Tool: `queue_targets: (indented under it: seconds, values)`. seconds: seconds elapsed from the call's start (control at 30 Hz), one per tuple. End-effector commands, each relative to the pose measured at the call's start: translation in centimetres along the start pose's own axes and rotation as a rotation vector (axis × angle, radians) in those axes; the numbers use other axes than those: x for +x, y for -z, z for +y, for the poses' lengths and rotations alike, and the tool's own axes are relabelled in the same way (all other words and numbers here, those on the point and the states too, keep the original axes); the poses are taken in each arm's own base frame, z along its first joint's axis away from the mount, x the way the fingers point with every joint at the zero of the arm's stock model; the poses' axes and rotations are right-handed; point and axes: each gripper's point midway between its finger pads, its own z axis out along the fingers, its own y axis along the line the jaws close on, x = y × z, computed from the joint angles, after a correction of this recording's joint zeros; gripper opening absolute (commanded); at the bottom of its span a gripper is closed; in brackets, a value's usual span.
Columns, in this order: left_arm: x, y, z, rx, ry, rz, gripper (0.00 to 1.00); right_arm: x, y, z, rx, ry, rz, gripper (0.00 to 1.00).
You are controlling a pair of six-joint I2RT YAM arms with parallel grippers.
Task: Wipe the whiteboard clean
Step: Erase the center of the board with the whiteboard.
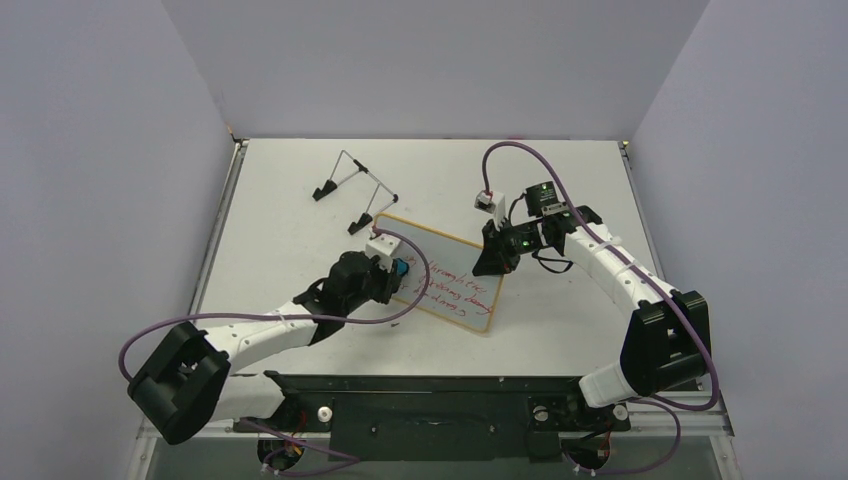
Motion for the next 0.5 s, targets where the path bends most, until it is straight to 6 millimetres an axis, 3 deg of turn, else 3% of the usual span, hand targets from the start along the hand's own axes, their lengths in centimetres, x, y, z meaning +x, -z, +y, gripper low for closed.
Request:
queue_targets:
  seconds: [0.0, 0.1, 0.2, 0.27, 0.47]
  values:
    - [-2.3, 0.8, 3.7, -0.181, 0.094, -0.118, 0.0, -0.6, 0.2, -0.7, 0.042, 0.036, -0.004, 0.0]
    - [-2.6, 1.6, 5.6, -0.223, 0.154, -0.141, 0.0, -0.6, 0.2, -0.7, 0.042, 0.035, -0.003, 0.0]
    - [-2.6, 1.6, 5.4, -0.205, 0.165, -0.14, 0.0, -0.6, 0.2, -0.7, 0.044, 0.035, -0.002, 0.0]
    - [-2.7, 1.3, 4.7, -0.168, 0.166, -0.135, 0.0, -0.5, 0.2, -0.7, 0.044, 0.035, -0.002, 0.0]
    - [-2.8, 0.5, -0.4, -0.011, 0.086, -0.126, 0.0, -0.6, 0.2, -0.7, 0.04, 0.039, -0.003, 0.0]
